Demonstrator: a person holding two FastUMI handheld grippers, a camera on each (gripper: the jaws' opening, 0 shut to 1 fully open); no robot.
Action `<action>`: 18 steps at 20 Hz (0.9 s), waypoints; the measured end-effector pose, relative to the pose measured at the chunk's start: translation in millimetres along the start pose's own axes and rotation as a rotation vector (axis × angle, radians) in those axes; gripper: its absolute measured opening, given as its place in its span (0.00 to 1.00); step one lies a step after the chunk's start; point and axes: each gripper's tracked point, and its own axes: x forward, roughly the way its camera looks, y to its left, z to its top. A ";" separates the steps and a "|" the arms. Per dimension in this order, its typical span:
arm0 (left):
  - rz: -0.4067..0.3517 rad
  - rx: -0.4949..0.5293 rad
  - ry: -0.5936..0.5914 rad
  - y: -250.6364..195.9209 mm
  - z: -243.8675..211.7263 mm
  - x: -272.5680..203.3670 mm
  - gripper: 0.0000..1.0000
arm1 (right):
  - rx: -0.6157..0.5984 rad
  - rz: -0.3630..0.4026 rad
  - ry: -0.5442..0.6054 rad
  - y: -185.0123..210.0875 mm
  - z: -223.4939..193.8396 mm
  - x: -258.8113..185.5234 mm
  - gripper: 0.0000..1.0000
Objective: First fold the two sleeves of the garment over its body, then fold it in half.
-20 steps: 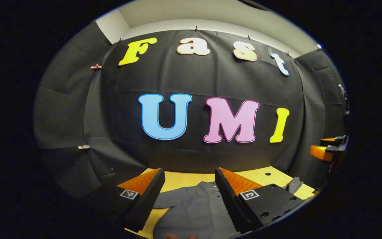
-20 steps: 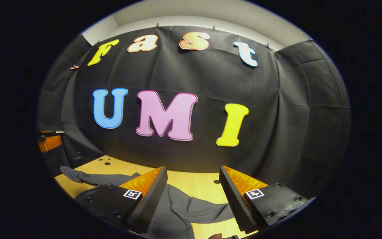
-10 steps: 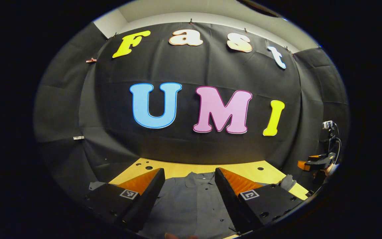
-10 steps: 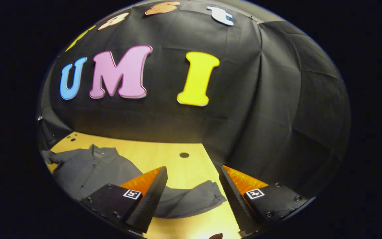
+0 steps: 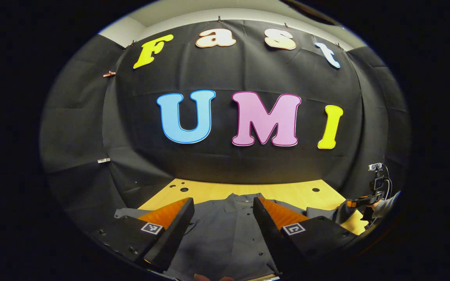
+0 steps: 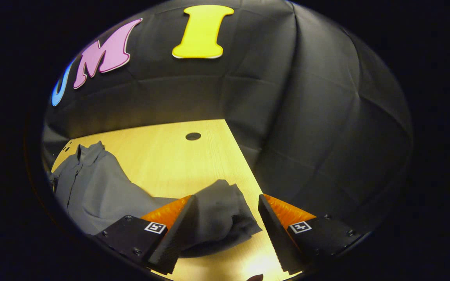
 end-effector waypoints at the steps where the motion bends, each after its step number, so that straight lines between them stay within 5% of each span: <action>1: 0.005 0.001 0.000 -1.1 1.1 -0.4 0.95 | 0.000 0.001 0.025 -2.7 -9.1 8.6 0.98; 7: 0.047 0.009 0.016 -1.1 -0.7 2.1 0.96 | 0.005 0.048 0.143 -0.8 -53.5 27.1 0.96; 8: 0.050 0.013 0.013 -1.2 -1.6 2.5 0.96 | 0.022 0.056 0.130 0.6 -50.5 26.0 0.83; 9: 0.055 0.016 0.011 -0.1 0.0 3.3 0.96 | 0.026 0.057 0.138 0.9 -52.6 27.1 0.80; 13: 0.063 -0.020 0.007 5.3 1.7 7.3 0.95 | 0.039 0.080 0.142 -2.5 -51.2 20.1 0.15; 18: 0.046 -0.044 0.009 15.9 -2.4 15.6 0.95 | 0.030 0.021 0.043 -12.5 -23.2 -11.7 0.09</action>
